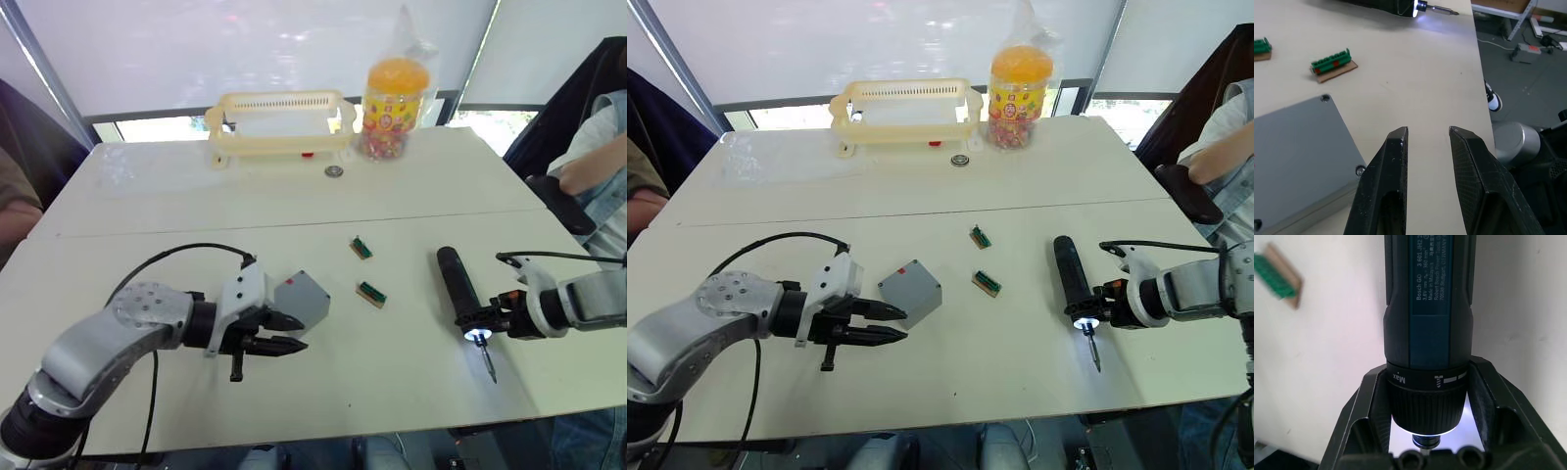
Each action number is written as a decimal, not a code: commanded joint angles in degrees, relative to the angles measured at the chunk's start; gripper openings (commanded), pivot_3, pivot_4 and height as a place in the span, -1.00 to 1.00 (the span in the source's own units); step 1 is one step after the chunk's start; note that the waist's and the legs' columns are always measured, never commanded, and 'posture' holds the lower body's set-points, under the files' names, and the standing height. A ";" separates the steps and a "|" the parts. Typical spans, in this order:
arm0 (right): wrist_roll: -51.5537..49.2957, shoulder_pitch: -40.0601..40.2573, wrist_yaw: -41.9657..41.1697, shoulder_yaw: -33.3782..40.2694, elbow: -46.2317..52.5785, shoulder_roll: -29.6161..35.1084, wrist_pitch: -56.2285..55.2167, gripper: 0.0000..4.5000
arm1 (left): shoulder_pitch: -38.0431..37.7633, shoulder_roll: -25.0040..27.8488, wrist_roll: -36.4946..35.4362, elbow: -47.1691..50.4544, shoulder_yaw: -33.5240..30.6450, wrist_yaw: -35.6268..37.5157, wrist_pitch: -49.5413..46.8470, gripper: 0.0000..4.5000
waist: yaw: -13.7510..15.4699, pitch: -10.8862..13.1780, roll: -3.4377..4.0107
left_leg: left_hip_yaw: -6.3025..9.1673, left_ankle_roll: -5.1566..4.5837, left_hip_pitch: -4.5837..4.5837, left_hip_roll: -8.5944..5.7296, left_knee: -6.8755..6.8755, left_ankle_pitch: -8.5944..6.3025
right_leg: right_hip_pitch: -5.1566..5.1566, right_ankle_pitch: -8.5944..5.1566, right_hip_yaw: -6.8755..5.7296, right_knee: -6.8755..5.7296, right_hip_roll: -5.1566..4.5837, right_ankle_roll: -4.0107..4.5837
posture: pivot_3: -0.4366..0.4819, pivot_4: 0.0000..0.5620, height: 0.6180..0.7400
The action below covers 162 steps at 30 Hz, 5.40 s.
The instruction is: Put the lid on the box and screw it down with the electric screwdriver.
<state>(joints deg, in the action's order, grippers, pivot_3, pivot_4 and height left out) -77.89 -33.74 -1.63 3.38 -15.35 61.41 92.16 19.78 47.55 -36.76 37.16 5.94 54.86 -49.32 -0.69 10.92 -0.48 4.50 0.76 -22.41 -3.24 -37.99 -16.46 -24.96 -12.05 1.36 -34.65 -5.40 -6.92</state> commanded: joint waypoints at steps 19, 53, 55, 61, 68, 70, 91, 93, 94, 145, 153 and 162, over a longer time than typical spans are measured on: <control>28.53 -5.04 -24.78 -0.44 22.38 -5.28 -30.85 0.98 | -10.65 -4.55 0.98 -10.94 -14.77 -12.94 1.47 -0.43 | -0.82 -0.03 0.02 | 0.15 -0.02 0.13 0.03 0.01 -0.03 | 0.01 0.09 -0.02 -0.15 0.04 -0.16 | -0.05 -0.47 1.00; 65.70 6.26 -32.21 -20.75 30.87 -30.80 -54.58 0.98 | -6.66 -13.20 12.92 -18.09 -0.87 -16.89 10.86 -0.43 | 0.94 -0.06 -0.05 | 0.34 0.22 0.09 -0.11 -0.09 0.10 | -0.14 0.12 -0.06 -0.53 -0.12 -0.08 | -0.05 -0.47 1.00; 65.72 7.48 -32.12 -20.64 33.35 -30.79 -52.94 0.98 | -5.93 -13.25 13.19 -18.79 -0.43 -15.85 11.59 -0.43 | 0.92 -0.06 -0.05 | 0.34 0.22 0.10 -0.11 -0.09 0.10 | -0.14 0.12 -0.06 -0.53 -0.12 -0.08 | -0.05 -0.47 1.00; 64.30 10.90 -31.37 -19.69 42.01 -31.33 -46.42 0.98 | -4.75 -12.93 13.08 -19.76 0.31 -12.53 12.02 -0.43 | 0.90 -0.06 -0.05 | 0.35 0.22 0.09 -0.10 -0.09 0.10 | -0.15 0.12 -0.06 -0.54 -0.12 -0.08 | -0.05 -0.47 1.00; 64.55 12.33 -29.95 -19.68 45.85 -33.03 -41.88 0.98 | -4.93 -11.65 12.69 -20.18 0.47 -8.97 11.53 -0.43 | 0.75 -0.06 -0.05 | 0.35 0.22 0.09 -0.10 -0.09 0.10 | -0.15 0.12 -0.06 -0.55 -0.12 -0.08 | -0.05 -0.47 1.00; 64.77 12.17 -29.80 -19.65 45.46 -33.27 -41.78 0.98 | -4.88 -11.38 12.34 -19.99 0.50 -8.09 11.13 -0.43 | 0.72 -0.07 -0.06 | 0.35 0.22 0.09 -0.10 -0.09 0.10 | -0.15 0.12 -0.07 -0.55 -0.12 -0.08 | -0.05 -0.47 1.00; 61.41 11.61 -30.89 -13.20 48.21 -31.94 -36.89 0.98 | -4.08 -9.13 12.75 -18.35 -3.45 -7.66 8.47 -0.43 | 0.06 -0.07 -0.06 | 0.36 0.22 0.09 -0.10 -0.09 0.09 | -0.15 0.12 -0.07 -0.56 -0.12 -0.09 | -0.05 -0.47 1.00; 57.88 11.25 -31.35 -8.97 50.72 -32.08 -33.28 0.98 | -3.94 -6.94 11.86 -18.29 -4.84 -6.00 8.18 -0.43 | 0.06 -0.07 -0.06 | 0.37 0.22 0.09 -0.10 -0.09 0.09 | -0.15 0.12 -0.07 -0.57 -0.12 -0.09 | -0.05 -0.47 1.00; 56.00 11.04 -31.74 -6.88 51.71 -31.96 -31.69 0.98 | -3.88 -5.81 11.47 -18.28 -5.42 -5.12 7.98 -0.43 | 0.06 -0.07 -0.06 | 0.38 0.22 0.09 -0.10 -0.09 0.09 | -0.16 0.12 -0.07 -0.58 -0.12 -0.09 | -0.05 -0.47 1.00; 68.53 -8.23 -27.82 -5.31 -7.62 -43.36 -70.25 -0.07 | 3.79 0.39 3.43 -8.67 -4.69 -2.68 0.62 -0.29 | -0.47 -0.06 -0.05 | 0.34 0.39 0.12 -0.10 -0.07 0.20 | -0.25 0.14 -0.01 -0.78 -0.05 -0.08 | -0.05 -0.47 1.00; 68.55 -7.05 -27.43 -5.06 -5.99 -43.18 -69.48 -0.07 | 3.26 0.45 4.22 -8.75 -3.82 -2.60 1.41 -0.29 | -0.47 -0.06 -0.05 | 0.34 0.40 0.12 -0.11 -0.07 0.20 | -0.25 0.14 0.00 -0.78 -0.05 -0.08 | -0.05 -0.47 1.00; 68.78 -6.51 -27.24 -5.35 -5.67 -43.12 -68.92 -0.89 | 3.64 0.06 4.32 -9.18 -2.85 -3.02 1.91 -0.29 | -0.47 -0.06 -0.05 | 0.34 0.40 0.12 -0.10 -0.07 0.20 | -0.25 0.14 0.00 -0.79 -0.05 -0.07 | -0.05 -0.47 1.00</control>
<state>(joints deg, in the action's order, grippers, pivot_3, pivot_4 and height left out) -9.12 -39.80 -28.98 -2.86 -23.72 18.39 23.43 22.90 47.51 -32.93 27.17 3.52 52.07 -48.37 -1.16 10.86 -0.54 4.83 1.16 -22.29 -3.34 -38.06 -16.25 -25.21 -11.91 1.36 -35.44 -5.46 -7.00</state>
